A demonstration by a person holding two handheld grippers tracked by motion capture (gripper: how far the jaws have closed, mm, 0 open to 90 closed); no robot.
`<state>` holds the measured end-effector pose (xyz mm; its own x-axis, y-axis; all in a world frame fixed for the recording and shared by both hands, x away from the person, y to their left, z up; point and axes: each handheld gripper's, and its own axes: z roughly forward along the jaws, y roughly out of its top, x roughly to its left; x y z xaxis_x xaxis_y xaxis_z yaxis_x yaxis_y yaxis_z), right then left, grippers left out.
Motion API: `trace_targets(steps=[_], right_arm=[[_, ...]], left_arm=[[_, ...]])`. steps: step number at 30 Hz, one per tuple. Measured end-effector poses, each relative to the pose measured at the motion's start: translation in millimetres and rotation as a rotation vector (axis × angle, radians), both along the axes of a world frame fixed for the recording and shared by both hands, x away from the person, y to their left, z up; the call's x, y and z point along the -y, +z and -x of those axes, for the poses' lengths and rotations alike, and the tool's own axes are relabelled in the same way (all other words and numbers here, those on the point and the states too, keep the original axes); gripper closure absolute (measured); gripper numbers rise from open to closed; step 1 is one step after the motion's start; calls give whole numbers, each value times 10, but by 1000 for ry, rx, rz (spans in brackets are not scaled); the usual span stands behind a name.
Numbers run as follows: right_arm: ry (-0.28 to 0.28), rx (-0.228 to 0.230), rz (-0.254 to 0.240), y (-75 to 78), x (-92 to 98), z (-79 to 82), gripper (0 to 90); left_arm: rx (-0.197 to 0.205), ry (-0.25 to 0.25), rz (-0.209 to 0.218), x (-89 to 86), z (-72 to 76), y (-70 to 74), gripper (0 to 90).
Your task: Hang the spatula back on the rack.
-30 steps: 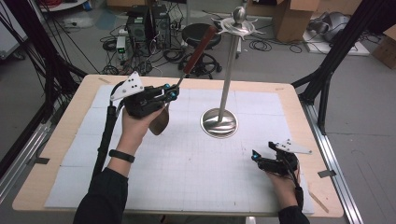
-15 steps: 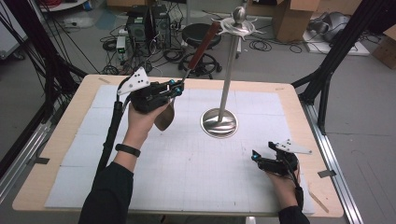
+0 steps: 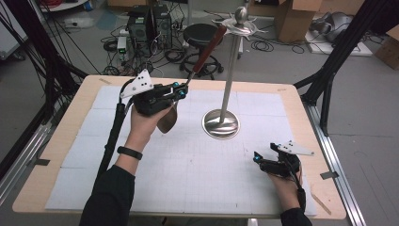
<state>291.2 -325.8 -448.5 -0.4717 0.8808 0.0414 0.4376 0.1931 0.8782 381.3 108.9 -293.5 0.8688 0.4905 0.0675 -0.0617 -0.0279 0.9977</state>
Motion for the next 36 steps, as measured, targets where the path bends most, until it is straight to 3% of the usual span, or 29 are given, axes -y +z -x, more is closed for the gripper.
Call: trace_targets(steps=[7,12,20,27,36], right_arm=[[0,-3,-1,1,1,0,196],[1,2,2,0,0,-1,196],[3,3,5,-2,-2,-2,196],[6,2,5,-1,1,-2,196],[10,5,0,0,1,1,196]], left_arm=[[1,23,-3,46,-61,-47,844],[-8,29,25,95,-119,-77,843],[17,34,32,231,-233,-181,842],[21,55,14,401,-308,-255,842],[6,66,-18,450,-343,-276,837]])
